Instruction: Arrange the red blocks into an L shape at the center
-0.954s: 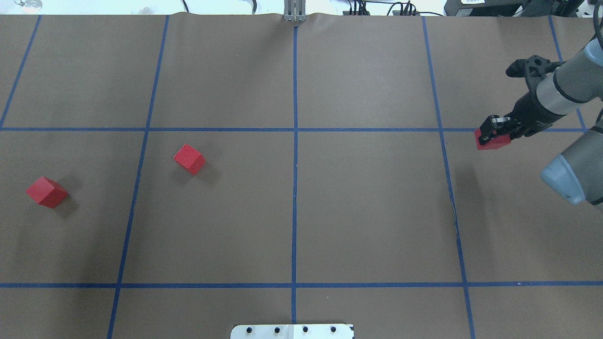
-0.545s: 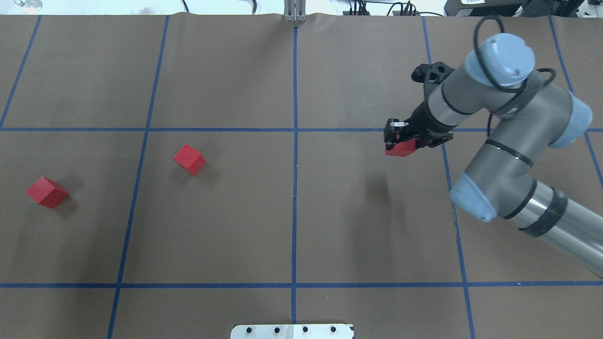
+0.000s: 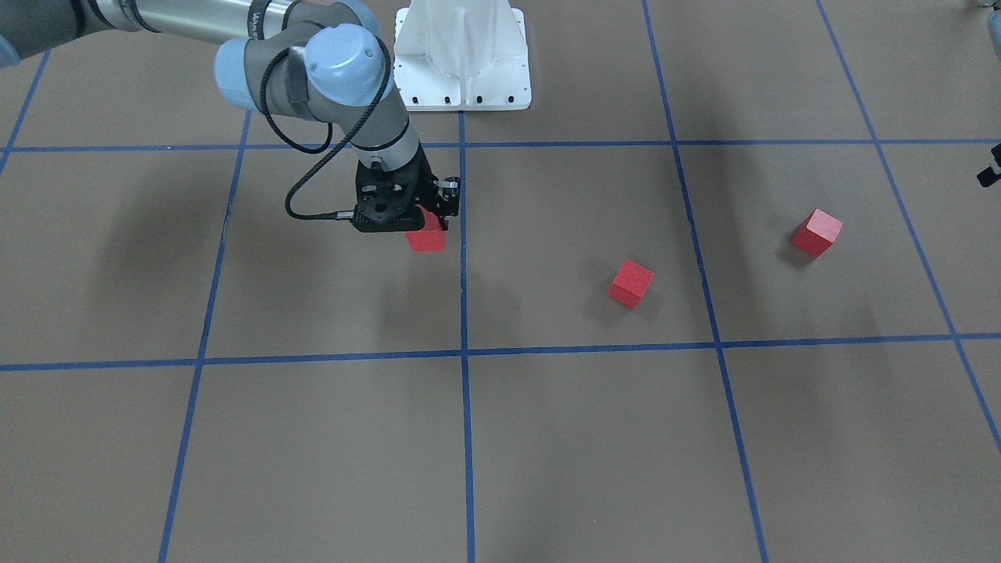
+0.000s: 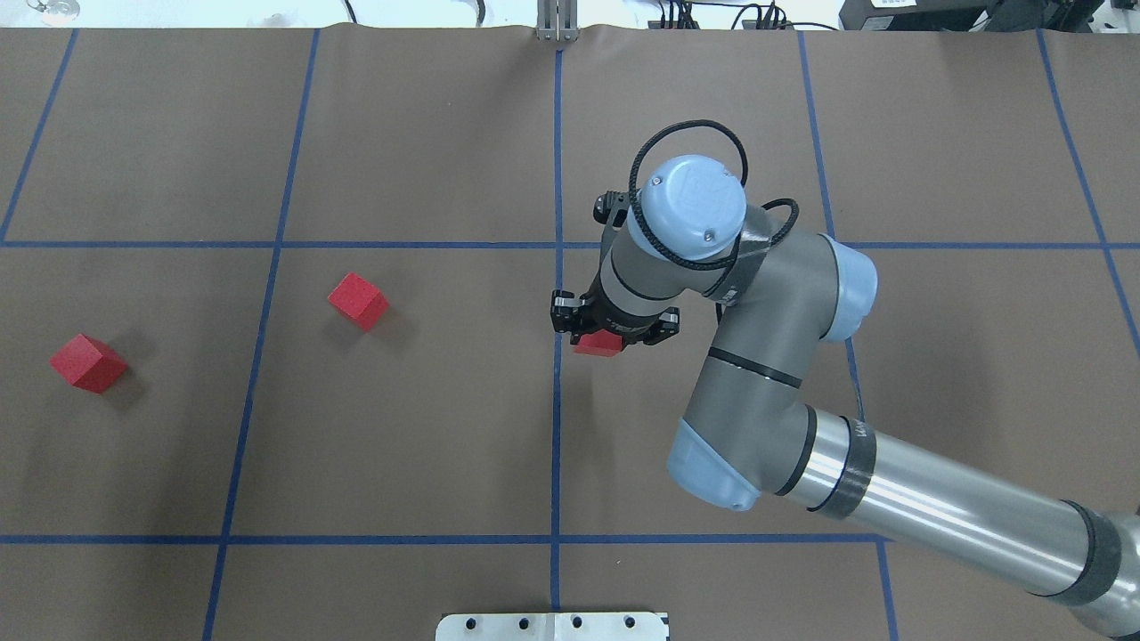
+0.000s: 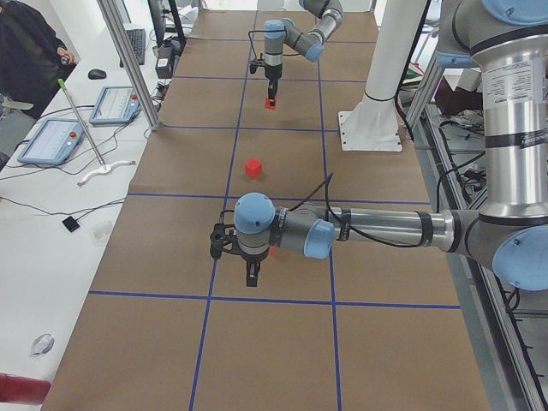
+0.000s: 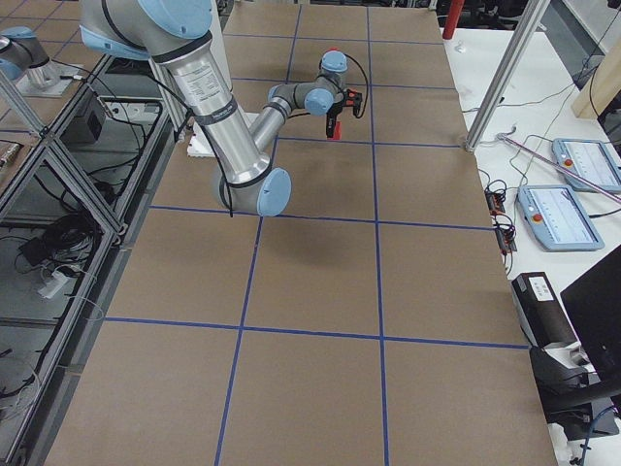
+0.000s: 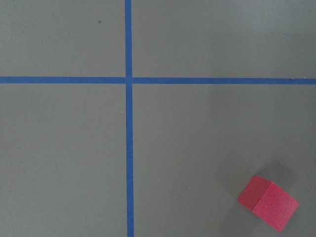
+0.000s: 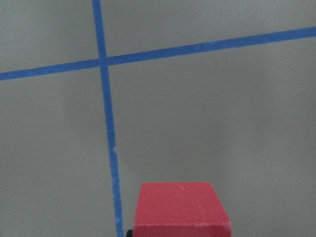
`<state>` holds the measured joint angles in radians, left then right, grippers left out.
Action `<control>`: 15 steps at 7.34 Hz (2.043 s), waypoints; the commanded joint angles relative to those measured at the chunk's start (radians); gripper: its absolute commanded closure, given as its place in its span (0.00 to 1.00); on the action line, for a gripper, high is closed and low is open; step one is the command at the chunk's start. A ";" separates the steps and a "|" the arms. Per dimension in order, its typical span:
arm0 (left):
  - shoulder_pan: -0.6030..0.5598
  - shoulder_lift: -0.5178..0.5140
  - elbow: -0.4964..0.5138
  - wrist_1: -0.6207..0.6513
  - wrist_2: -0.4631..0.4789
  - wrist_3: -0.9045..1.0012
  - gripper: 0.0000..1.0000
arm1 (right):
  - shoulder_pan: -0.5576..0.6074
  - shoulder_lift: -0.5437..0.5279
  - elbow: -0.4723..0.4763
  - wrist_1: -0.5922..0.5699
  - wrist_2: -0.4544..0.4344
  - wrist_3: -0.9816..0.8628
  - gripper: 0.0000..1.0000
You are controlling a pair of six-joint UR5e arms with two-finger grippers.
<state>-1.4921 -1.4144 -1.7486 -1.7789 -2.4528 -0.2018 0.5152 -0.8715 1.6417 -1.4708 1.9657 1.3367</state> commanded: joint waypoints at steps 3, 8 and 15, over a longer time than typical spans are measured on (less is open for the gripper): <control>0.001 0.000 -0.002 0.001 -0.002 -0.001 0.00 | -0.078 0.069 -0.095 -0.009 -0.039 0.007 1.00; 0.001 0.000 -0.003 -0.001 -0.032 -0.002 0.00 | -0.089 0.068 -0.124 -0.008 -0.039 -0.005 1.00; 0.001 0.000 -0.005 -0.001 -0.032 -0.002 0.00 | -0.098 0.069 -0.137 -0.008 -0.047 -0.007 0.77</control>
<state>-1.4910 -1.4146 -1.7533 -1.7794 -2.4850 -0.2040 0.4199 -0.8028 1.5083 -1.4793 1.9231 1.3306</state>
